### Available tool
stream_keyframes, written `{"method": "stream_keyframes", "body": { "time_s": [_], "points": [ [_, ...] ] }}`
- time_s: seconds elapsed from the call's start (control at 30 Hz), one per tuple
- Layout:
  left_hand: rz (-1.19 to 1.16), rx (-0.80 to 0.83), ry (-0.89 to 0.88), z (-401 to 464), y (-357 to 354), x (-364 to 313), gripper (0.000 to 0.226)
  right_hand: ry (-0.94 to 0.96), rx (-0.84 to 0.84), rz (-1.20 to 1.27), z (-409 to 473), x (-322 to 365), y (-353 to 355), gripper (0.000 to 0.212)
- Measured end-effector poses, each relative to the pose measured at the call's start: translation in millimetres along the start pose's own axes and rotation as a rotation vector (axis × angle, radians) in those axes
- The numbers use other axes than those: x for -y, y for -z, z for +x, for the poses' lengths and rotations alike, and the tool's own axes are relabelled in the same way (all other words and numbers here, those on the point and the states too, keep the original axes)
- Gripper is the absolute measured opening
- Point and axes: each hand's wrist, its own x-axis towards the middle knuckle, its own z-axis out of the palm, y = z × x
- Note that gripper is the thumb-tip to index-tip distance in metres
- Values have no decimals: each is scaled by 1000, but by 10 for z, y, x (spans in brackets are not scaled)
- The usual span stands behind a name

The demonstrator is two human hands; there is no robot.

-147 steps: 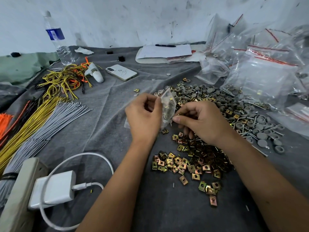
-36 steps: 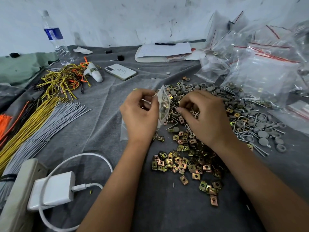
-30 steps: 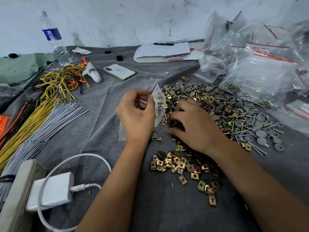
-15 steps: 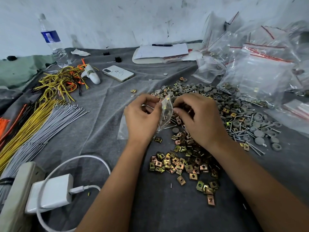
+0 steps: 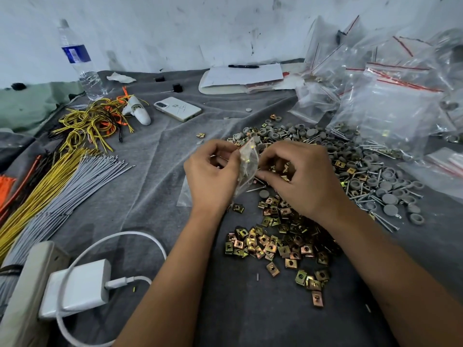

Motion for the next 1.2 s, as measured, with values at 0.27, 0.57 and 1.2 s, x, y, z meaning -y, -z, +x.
{"method": "stream_keyframes", "body": {
  "time_s": [0.27, 0.57, 1.2],
  "points": [
    [-149, -199, 84, 69, 37, 24, 7, -50, 737, 95, -29, -7, 65, 23],
    [-171, -210, 97, 80, 41, 35, 7, -184, 835, 160, -28, 26, 85, 14],
    [-111, -95, 61, 39, 22, -2, 18, -292, 199, 423, 12, -25, 64, 18]
  ]
}}
